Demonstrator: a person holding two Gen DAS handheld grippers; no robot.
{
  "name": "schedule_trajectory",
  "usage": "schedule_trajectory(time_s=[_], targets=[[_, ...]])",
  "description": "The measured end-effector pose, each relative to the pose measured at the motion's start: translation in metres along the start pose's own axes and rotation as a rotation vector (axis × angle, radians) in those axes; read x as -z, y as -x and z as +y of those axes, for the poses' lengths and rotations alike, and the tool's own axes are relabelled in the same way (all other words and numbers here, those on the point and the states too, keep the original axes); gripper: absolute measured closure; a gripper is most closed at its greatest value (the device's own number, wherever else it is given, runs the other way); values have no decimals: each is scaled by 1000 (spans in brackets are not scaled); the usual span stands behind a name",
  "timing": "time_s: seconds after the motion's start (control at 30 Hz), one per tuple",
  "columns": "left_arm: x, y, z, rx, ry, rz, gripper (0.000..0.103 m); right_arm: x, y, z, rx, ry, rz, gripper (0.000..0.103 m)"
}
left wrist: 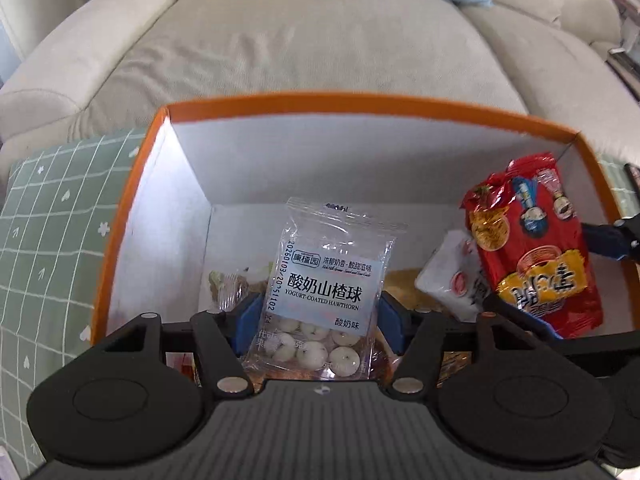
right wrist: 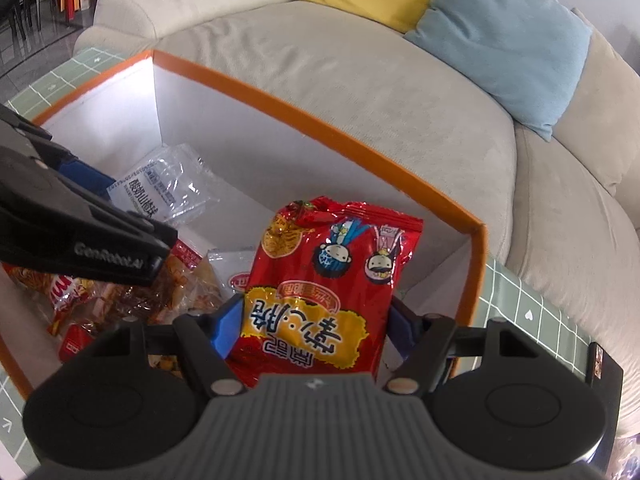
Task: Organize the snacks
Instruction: 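Open both tools to drop the hawthorn pack and chip bag into the box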
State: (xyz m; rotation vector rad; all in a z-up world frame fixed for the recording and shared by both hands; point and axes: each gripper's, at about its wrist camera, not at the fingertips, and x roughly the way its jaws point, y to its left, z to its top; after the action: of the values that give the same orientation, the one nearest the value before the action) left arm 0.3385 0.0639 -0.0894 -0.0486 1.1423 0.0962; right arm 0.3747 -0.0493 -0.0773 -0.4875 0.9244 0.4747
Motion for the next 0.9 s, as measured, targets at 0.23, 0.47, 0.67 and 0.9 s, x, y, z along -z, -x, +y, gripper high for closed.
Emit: schedule_trajectory(time_s=[0.23, 0.47, 0.67, 0.9], targets=[[-1, -1, -1, 0, 7, 28, 27, -1, -6, 2, 0, -2, 23, 27], [0, 18, -6, 4, 11, -33, 15, -3, 4, 5, 10, 3, -6, 15], [5, 49, -10, -11, 7, -111, 15, -4, 25, 10, 29, 19, -36, 12], [23, 86, -9, -26, -21, -204, 15, 5, 56, 8, 11, -69, -64, 11]])
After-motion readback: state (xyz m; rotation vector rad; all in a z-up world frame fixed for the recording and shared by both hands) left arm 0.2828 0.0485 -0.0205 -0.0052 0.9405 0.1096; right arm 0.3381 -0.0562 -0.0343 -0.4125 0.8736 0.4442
